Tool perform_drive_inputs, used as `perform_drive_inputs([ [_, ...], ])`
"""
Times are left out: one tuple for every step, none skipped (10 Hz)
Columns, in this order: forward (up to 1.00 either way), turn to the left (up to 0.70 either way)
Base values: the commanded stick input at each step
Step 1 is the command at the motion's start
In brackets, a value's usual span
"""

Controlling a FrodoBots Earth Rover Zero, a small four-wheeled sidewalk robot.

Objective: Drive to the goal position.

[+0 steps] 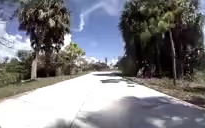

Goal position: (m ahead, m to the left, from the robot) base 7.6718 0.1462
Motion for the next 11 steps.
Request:
perform_drive_inputs([
  [0.85, 0.00],
  [0.85, 0.00],
  [0.85, 0.00],
  [0.85, 0.00],
  [0.85, 0.00],
  [0.85, 0.00],
  [0.85, 0.00],
  [0.85, 0.00],
  [0.85, 0.00],
  [0.85, 0.00],
  [0.85, 0.00],
])
